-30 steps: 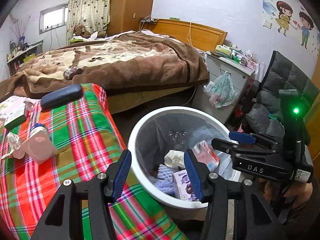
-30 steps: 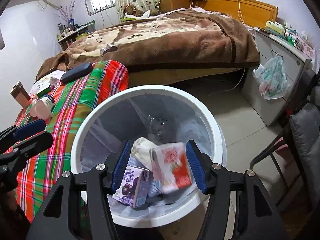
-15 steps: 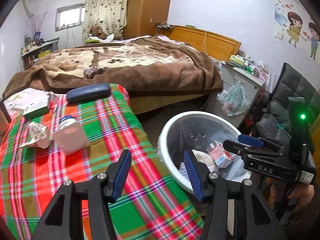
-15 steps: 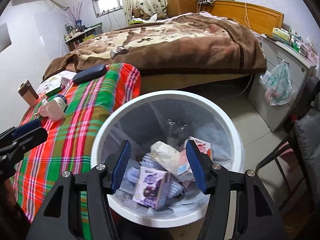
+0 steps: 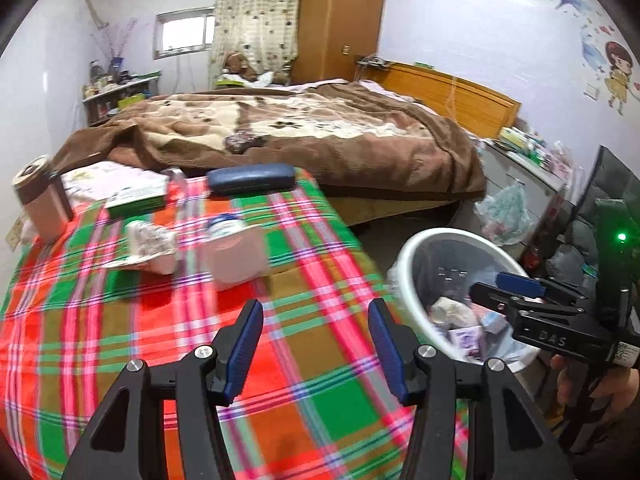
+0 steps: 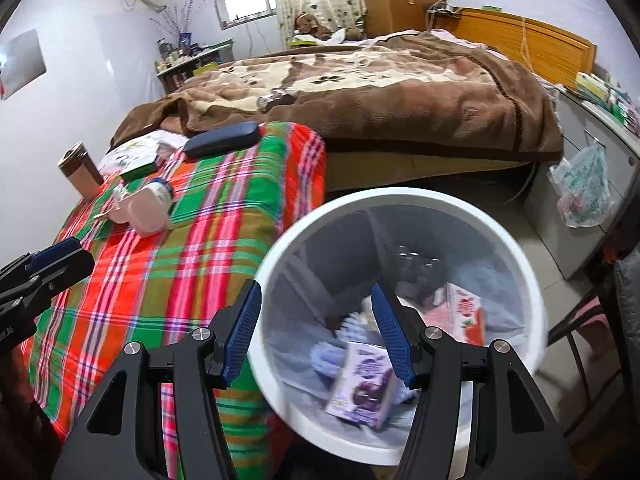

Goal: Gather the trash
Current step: 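Move both tools back over the bed toward the paper cup and yogurt cup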

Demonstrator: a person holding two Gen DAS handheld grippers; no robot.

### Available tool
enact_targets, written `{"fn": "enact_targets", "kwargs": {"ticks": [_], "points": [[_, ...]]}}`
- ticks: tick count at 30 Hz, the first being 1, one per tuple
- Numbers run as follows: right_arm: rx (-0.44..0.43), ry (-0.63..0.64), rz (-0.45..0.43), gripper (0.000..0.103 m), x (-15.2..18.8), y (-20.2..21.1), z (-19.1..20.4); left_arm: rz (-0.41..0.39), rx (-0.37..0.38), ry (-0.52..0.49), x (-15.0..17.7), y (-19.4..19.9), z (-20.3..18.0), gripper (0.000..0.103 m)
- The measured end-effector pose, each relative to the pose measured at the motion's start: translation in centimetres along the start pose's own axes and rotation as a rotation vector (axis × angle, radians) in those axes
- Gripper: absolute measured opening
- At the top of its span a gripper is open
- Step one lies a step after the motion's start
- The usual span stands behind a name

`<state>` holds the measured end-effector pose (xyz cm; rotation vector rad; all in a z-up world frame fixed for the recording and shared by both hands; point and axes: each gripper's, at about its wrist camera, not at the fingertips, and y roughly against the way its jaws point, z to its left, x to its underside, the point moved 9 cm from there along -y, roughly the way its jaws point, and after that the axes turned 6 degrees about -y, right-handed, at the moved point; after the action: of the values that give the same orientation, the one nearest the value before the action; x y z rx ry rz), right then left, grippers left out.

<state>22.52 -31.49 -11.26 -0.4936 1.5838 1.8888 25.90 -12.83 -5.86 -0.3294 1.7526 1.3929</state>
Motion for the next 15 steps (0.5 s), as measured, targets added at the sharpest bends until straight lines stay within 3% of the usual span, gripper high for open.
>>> {"fn": "enact_targets", "kwargs": {"ticks": [15], "points": [[-0.079, 0.121, 0.048, 0.059, 0.0, -3.4, 7.5, 0.03, -0.14, 0.125, 1.7, -0.2, 11.6, 0.054]]}}
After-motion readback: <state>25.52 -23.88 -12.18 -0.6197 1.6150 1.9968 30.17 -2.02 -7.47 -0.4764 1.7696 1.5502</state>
